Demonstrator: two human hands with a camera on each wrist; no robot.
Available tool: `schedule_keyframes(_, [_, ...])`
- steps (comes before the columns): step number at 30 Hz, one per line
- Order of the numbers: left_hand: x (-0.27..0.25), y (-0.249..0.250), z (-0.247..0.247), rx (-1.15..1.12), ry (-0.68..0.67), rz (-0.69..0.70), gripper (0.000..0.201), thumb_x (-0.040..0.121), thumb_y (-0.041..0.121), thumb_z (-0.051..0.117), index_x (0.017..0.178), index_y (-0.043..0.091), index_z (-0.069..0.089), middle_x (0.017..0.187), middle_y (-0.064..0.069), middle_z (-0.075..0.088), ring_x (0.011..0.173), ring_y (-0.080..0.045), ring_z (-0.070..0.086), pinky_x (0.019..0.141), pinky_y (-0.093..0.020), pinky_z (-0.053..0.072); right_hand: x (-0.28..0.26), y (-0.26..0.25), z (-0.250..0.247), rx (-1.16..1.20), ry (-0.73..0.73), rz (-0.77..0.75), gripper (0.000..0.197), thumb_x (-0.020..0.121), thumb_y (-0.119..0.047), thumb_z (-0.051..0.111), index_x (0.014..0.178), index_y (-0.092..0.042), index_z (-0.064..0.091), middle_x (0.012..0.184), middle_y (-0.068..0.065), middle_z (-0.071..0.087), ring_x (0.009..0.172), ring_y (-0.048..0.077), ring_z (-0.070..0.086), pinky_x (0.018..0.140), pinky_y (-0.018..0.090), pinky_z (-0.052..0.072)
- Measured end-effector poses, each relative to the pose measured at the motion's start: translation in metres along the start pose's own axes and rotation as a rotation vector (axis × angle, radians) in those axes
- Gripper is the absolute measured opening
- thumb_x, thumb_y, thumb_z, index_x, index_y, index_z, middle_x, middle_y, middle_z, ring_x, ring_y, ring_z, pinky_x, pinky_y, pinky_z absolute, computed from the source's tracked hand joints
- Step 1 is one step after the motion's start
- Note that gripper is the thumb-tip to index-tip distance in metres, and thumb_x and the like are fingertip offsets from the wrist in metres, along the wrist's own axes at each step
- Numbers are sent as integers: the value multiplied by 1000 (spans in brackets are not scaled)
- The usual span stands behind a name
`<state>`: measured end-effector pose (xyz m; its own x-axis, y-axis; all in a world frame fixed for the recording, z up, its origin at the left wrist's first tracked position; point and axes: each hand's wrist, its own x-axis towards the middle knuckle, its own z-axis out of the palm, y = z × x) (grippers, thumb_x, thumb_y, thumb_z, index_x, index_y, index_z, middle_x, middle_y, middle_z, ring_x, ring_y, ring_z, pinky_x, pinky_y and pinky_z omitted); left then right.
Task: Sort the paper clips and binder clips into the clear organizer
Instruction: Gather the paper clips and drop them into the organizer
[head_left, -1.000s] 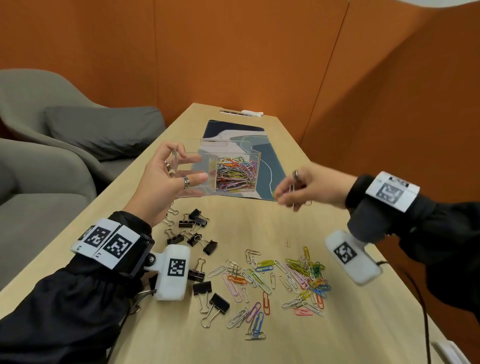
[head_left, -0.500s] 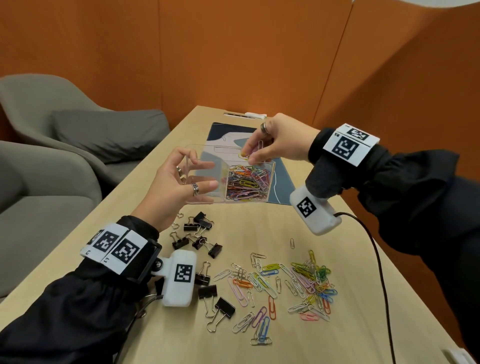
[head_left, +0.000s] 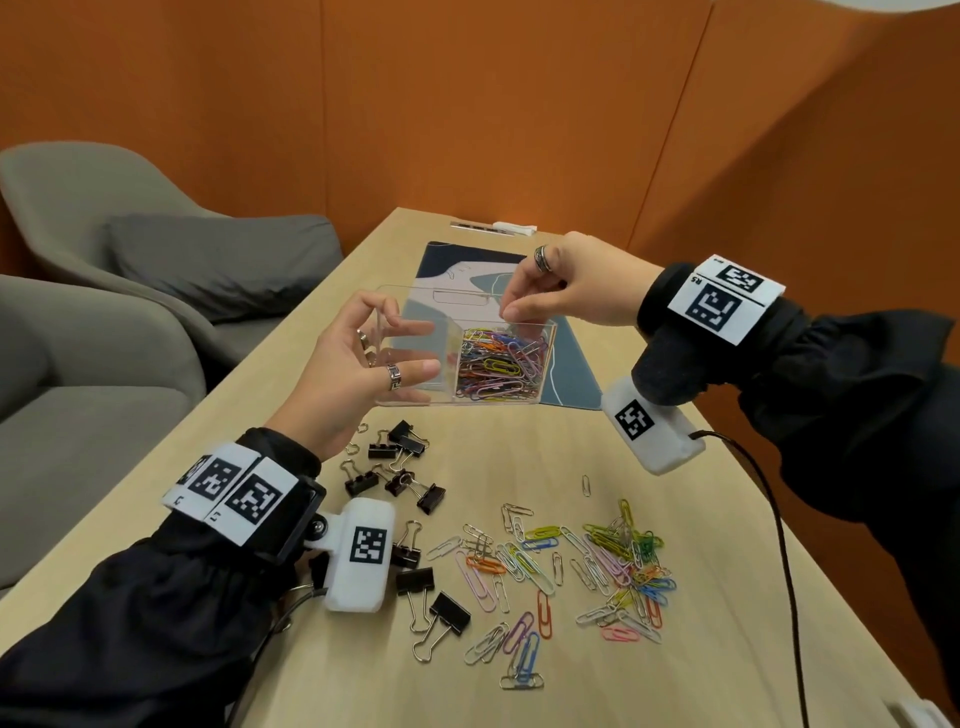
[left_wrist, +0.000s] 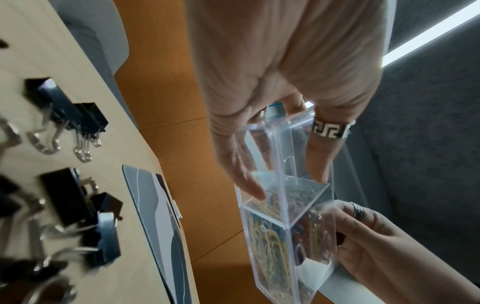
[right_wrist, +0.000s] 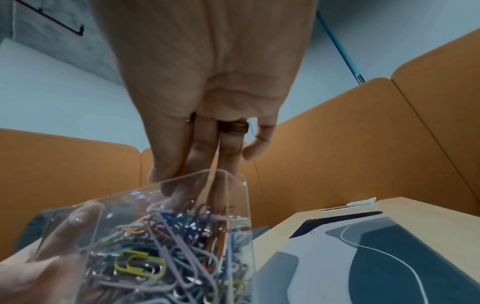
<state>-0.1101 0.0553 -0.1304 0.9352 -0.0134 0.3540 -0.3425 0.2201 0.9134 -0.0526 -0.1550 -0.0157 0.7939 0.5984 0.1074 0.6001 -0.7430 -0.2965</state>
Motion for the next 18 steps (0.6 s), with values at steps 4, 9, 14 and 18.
schedule_keyframes(4, [0,0,0,1,0,0,41,61,6,72,85,25,44,122,-16,59,99,-34,66,59,-38,60,-5,1,1,-2,6,-34,25,92,-35,56,94,-15,71,85,0,73,53,-9,53,54,5,38])
schedule_keyframes(9, [0,1,0,-15,11,7,41,62,5,71,84,24,43,124,-18,58,101,-36,64,57,-33,59,-19,13,-3,102,204,-45,28,92,-34,55,94,-12,71,85,-5,72,76,-2,62,77,14,47])
schedule_keyframes(14, [-1,3,-1,-6,39,9,39,63,5,70,84,24,43,123,-17,59,104,-38,63,65,-43,60,-41,35,1,226,328,109,33,95,-33,51,89,-2,62,69,-2,61,57,-2,56,59,12,48])
schedule_keyframes(18, [-1,4,-1,-10,45,13,39,64,4,69,84,24,43,122,-16,59,104,-37,63,62,-38,60,-66,53,26,259,-107,286,23,94,-30,53,97,-11,64,80,-3,63,71,6,60,67,23,52])
